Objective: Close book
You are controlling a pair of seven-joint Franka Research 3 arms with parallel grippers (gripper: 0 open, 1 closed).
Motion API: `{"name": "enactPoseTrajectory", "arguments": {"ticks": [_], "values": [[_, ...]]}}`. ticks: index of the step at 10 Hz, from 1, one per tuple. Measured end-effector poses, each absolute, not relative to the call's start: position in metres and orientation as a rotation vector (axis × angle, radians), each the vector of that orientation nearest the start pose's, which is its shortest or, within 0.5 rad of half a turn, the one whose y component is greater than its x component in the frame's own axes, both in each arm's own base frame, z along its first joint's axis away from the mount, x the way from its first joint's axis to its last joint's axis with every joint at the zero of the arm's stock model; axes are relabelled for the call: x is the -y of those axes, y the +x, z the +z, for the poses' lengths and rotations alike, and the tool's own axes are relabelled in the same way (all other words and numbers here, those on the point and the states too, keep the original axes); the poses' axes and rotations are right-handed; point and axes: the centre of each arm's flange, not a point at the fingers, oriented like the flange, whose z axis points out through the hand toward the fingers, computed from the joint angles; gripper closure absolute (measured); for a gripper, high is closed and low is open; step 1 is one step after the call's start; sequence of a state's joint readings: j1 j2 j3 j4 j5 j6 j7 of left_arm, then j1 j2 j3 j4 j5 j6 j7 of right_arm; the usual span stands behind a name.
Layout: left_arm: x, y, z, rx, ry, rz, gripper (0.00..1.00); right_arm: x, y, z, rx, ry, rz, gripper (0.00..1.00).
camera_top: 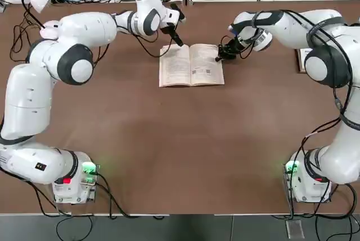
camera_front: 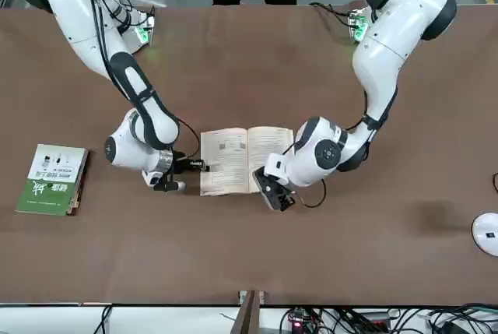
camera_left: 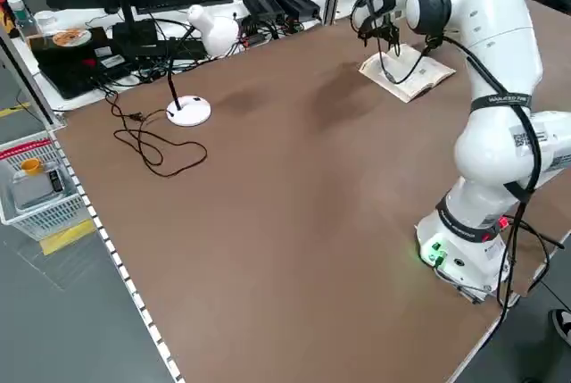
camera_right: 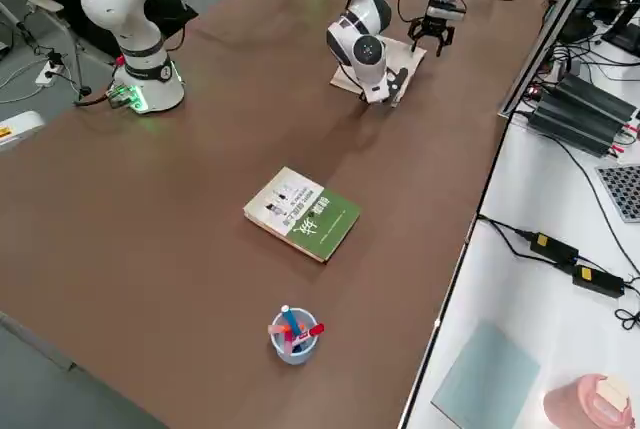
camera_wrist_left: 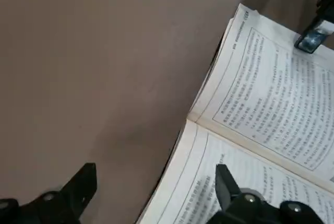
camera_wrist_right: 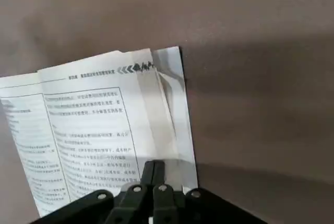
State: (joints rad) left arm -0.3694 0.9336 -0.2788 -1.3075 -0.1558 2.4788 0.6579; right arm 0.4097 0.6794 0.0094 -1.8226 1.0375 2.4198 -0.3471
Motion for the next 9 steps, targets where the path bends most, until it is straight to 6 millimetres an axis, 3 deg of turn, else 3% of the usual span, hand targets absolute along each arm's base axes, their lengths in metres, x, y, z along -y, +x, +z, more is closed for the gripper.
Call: {"name": "enactPoseTrajectory", "arguments": {"ticks": [9], "values": [[0.410, 0.645, 0.189, -1.732, -3.121, -0.460, 0.00, -0.263, 0.582, 0.156, -0.090, -2.500, 0.126, 0.99]]}}
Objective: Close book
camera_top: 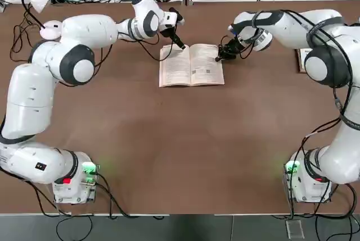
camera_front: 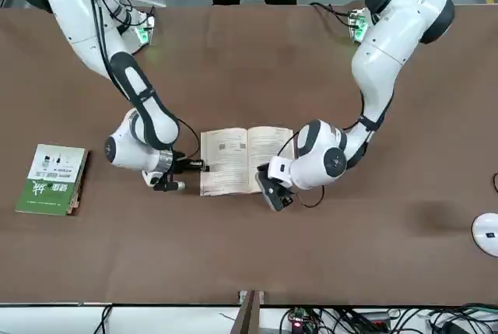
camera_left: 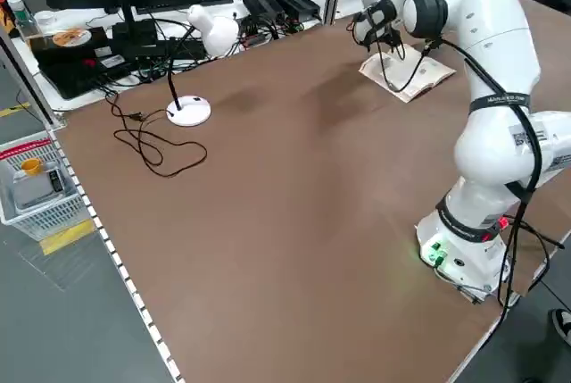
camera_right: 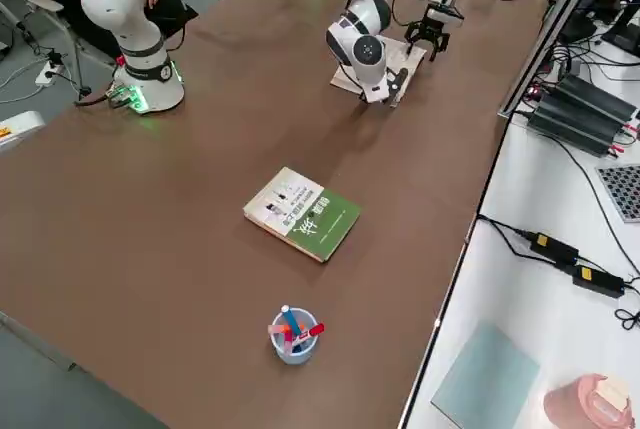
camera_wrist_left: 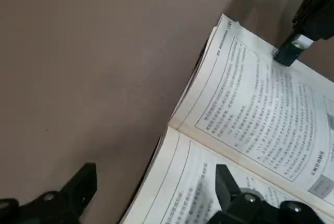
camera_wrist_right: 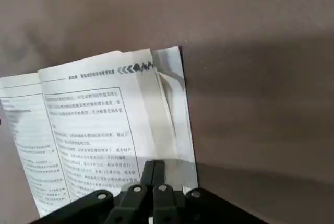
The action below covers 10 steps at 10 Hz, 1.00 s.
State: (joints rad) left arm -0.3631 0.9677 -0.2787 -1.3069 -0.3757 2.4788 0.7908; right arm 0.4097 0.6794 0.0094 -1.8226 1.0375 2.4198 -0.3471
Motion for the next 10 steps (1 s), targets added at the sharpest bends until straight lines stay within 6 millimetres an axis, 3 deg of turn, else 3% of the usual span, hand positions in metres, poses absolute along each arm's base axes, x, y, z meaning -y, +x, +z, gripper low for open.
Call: {"name": "enactPoseTrajectory", "arguments": {"ticks": [5, 10], "values": [[0.402, 0.645, 0.168, -1.705, -3.203, -0.446, 0.00, -0.263, 0.582, 0.156, -0.090, -2.500, 0.126, 0.99], [0.401, 0.641, 0.160, -1.667, -3.300, -0.383, 0.00, -0.263, 0.582, 0.156, -0.090, -2.500, 0.126, 0.99]]}}
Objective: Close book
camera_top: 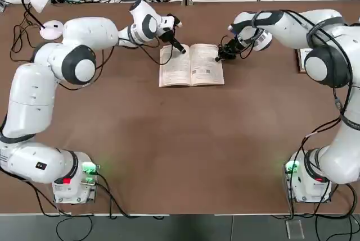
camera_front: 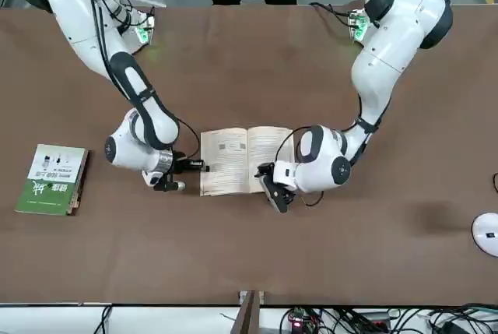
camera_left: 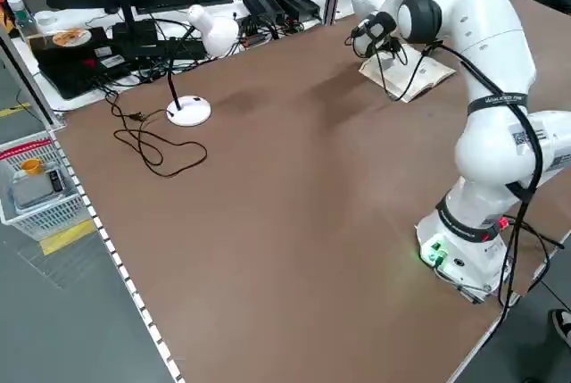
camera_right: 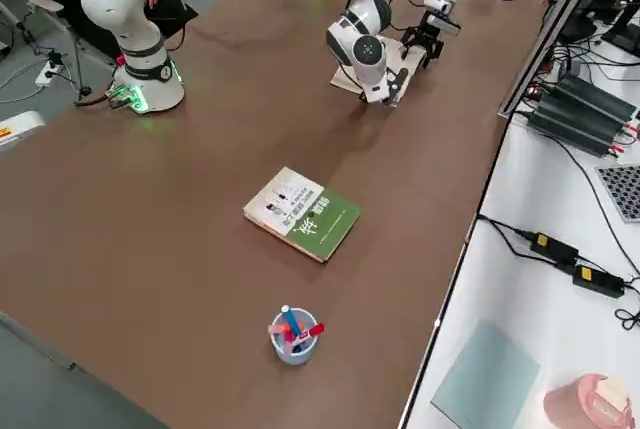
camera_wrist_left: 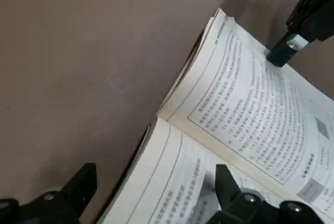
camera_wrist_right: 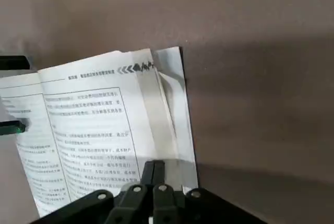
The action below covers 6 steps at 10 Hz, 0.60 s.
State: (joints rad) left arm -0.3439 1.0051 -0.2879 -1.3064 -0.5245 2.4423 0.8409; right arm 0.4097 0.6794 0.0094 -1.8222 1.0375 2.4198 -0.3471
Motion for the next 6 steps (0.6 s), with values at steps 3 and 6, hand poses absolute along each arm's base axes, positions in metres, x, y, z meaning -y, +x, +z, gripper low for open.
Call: {"name": "enactPoseTrajectory", "arguments": {"ticks": [3, 6], "values": [[0.3971, 0.6391, 0.1568, 1.098, 2.253, 0.205, 0.00, -0.2635, 0.5823, 0.1559, -0.090, -2.500, 0.125, 0.99], [0.3949, 0.6388, 0.1561, 1.090, 2.244, 0.183, 0.00, -0.2636, 0.5824, 0.1560, -0.090, -2.499, 0.125, 0.99]]}}
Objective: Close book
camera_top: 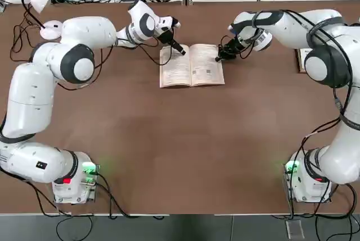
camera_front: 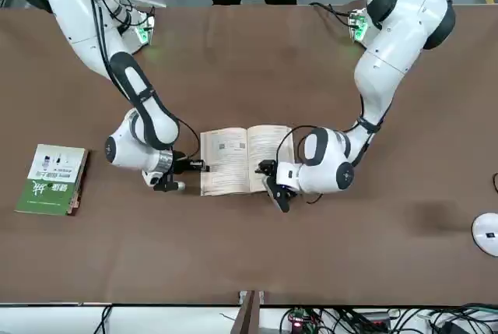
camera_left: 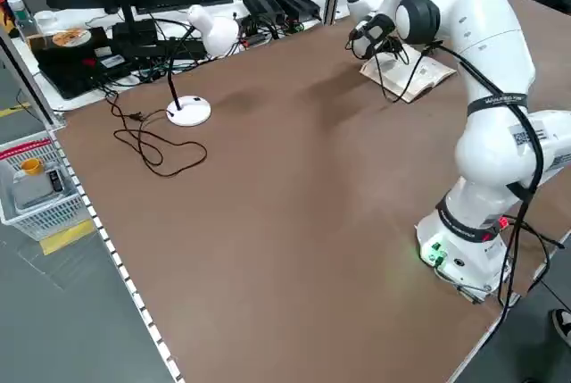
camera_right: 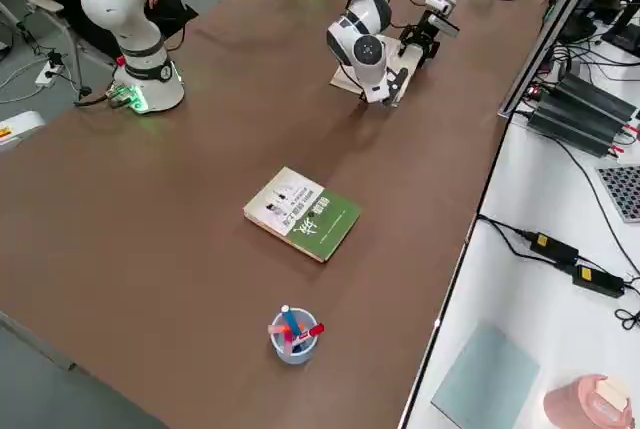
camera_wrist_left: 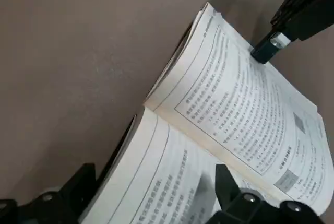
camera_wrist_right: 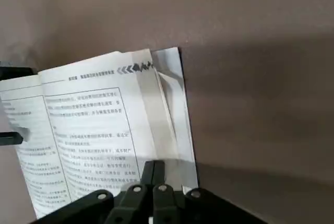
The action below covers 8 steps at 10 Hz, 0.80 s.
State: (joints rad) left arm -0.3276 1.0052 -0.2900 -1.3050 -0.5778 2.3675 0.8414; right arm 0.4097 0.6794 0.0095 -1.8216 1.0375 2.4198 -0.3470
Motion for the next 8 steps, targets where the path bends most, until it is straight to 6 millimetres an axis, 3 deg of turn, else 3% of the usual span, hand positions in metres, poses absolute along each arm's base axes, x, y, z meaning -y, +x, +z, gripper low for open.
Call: {"name": "enactPoseTrajectory", "arguments": {"ticks": [8], "values": [[0.3885, 0.6421, 0.1617, 1.077, 2.212, 0.117, 0.00, -0.2638, 0.5824, 0.1562, -0.090, -2.499, 0.125, 0.99]]}}
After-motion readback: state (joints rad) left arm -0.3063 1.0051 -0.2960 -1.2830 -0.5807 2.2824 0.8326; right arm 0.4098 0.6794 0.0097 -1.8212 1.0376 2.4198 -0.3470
